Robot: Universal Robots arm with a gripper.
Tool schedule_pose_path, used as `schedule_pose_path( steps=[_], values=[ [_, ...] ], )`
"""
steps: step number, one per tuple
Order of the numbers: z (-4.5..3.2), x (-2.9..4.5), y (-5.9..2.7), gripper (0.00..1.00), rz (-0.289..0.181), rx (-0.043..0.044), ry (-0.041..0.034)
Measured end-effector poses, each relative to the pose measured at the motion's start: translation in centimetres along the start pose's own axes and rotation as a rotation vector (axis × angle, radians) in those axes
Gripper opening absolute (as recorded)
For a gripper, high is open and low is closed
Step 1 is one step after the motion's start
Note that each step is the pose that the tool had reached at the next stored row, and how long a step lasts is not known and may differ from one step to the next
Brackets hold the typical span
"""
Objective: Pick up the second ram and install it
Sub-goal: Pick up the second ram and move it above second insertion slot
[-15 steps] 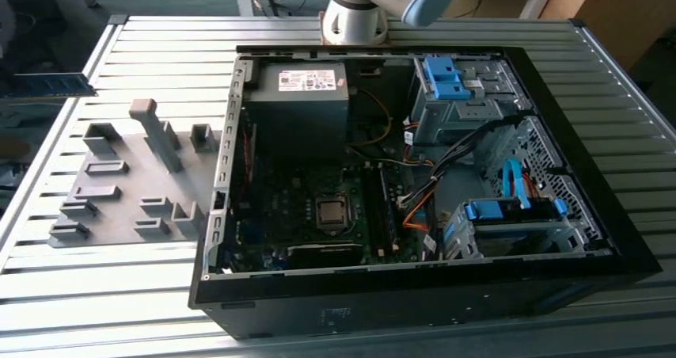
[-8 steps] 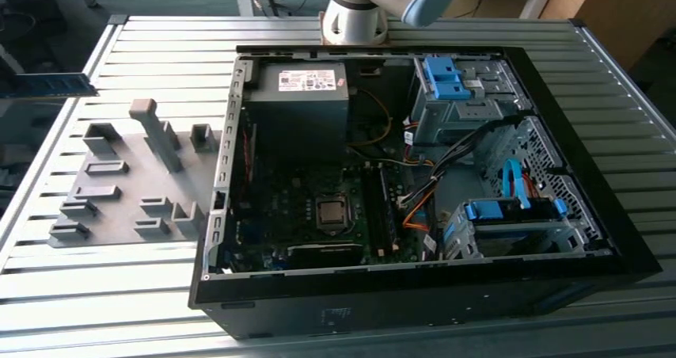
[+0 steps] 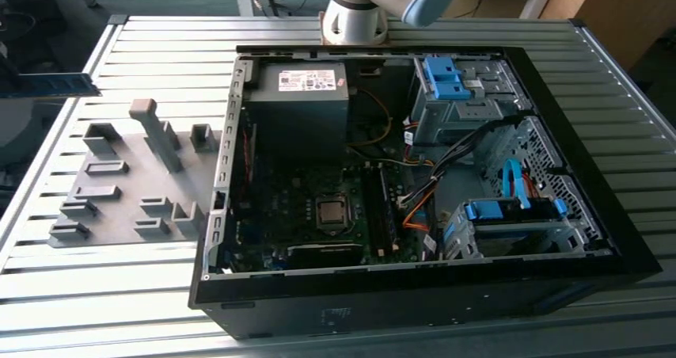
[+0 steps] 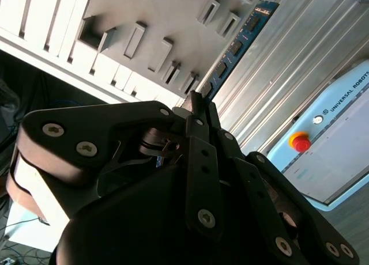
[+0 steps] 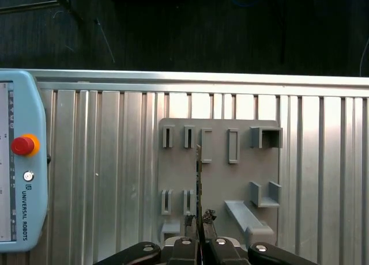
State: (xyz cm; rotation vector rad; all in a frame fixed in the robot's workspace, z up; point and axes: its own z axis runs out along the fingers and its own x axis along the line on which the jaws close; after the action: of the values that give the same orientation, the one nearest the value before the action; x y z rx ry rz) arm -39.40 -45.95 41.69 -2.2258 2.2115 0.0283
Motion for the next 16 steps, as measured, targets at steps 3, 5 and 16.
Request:
schedule_pose_path(
  steps=[3,5,16],
  values=[
    [0.00,0.00,-0.14,0.14,0.000,0.0000,0.0000],
    [0.00,0.00,-0.23,0.14,0.000,0.0000,0.0001],
    [-0.01,0.00,-0.75,0.14,0.000,-0.0001,0.0001]
  ],
)
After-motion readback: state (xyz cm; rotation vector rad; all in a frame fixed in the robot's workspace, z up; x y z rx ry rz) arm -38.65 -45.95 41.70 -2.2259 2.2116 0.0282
